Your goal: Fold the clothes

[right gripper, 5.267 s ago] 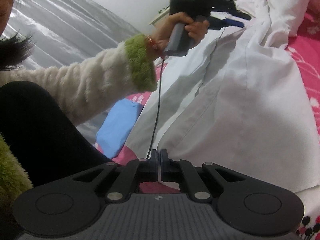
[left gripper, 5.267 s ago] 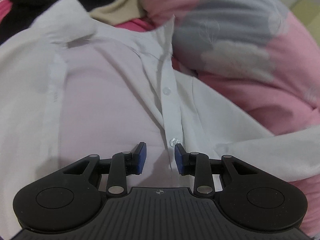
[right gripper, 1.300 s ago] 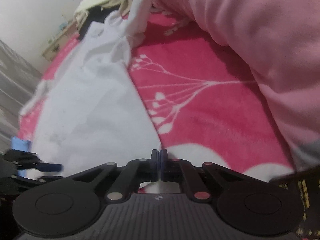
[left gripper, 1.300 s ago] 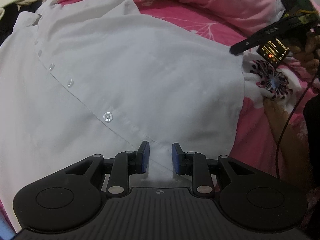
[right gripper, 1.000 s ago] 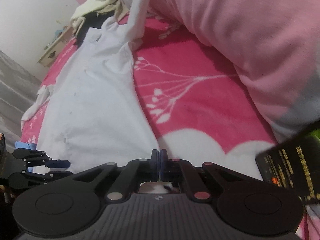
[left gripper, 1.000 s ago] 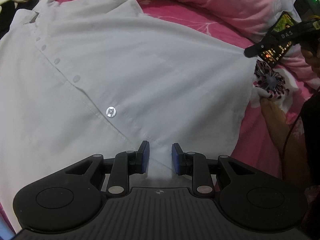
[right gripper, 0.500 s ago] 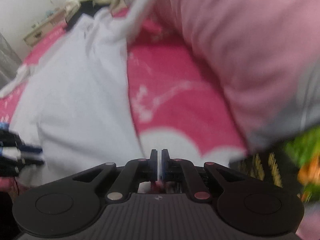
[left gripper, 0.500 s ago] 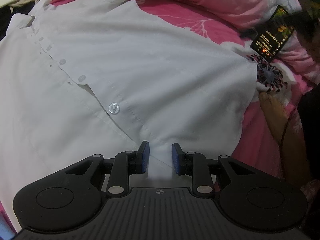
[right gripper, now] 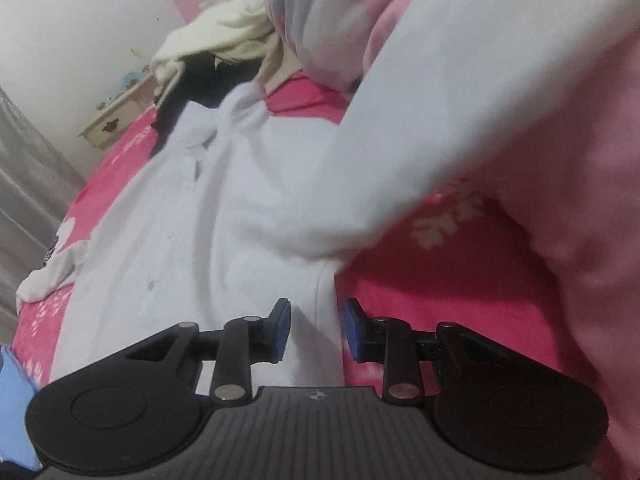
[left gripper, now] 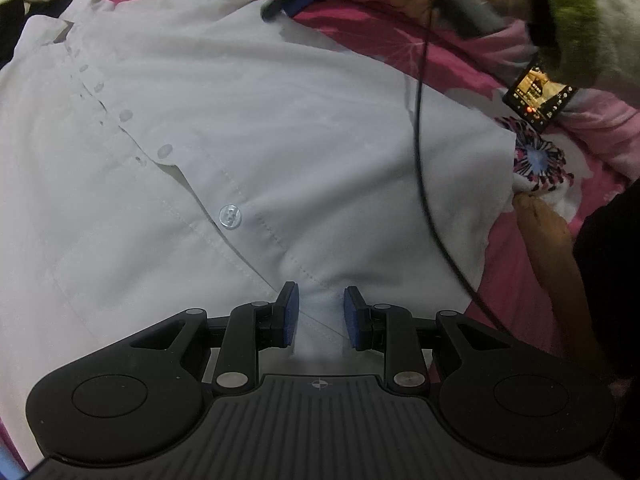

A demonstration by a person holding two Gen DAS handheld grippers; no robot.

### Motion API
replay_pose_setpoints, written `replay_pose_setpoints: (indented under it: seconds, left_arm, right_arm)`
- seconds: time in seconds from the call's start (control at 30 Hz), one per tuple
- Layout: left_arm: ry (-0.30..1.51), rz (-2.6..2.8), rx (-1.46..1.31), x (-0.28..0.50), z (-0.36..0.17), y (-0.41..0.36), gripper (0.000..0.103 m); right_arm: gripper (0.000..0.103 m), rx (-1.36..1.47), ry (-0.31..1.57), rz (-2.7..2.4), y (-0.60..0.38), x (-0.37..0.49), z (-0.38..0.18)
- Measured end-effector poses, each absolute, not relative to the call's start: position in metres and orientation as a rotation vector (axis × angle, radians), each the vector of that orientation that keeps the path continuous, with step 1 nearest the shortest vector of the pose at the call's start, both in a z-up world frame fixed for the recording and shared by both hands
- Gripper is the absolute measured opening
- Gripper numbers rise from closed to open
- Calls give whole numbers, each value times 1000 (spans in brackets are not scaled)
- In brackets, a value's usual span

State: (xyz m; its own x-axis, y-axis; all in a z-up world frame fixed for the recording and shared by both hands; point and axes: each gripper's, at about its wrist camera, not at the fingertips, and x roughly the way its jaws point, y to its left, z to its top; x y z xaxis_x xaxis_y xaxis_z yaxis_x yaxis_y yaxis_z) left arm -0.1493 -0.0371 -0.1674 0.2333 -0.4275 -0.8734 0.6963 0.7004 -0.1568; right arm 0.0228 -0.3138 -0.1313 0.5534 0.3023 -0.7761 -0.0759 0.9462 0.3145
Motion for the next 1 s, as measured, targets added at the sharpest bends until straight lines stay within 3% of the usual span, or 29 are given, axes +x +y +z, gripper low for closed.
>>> replay_pose_setpoints:
  seconds: [0.03,0.07,0.13,0.2,0.33,0.37,0.47,0.5,0.57,0.67,1.0]
  left_arm:
    - [1087,-788,286,-149,-167,-37,25]
    - [1089,-790,281,-148,-167,-36,25]
    - [1091,-795,274,-147,-167,-36,25]
    - [1092,-800,266,-146,-168,-35,25]
    - [1094,-808,254,-144,-170,-35,25]
    - [1094,-808,253,-143,-170,-35,25]
    - [1091,-809,263,-144,-170,-35,25]
    - [1089,-809,269,-144,-171,-36,25]
    - [1085,-806,280,-146,-170,-37,25]
    - [1085,-804,291,-146,-170,-38,25]
    - [1096,-815,295,-144,-169,-38,25]
  right_arm:
    - [7,208,980,204,-313,26,-138]
    - [2,192,991,181,-317,28,-143]
    - [2,221,980,156,-329,28,-143]
    - [10,211,933,150,-335,22,-132]
    - [50,281,871,223,-342,15,-115]
    - [54,290,867,240,-342,16,-114]
    - [54,274,840,222,-339,29,-115]
    - [52,268,831,217,-339,35,-117]
    - [20,250,818,200,-338,48,-118]
    - [3,237,784,159,-339,63,-116]
    - [1,-18,610,-1,-321,77,-134]
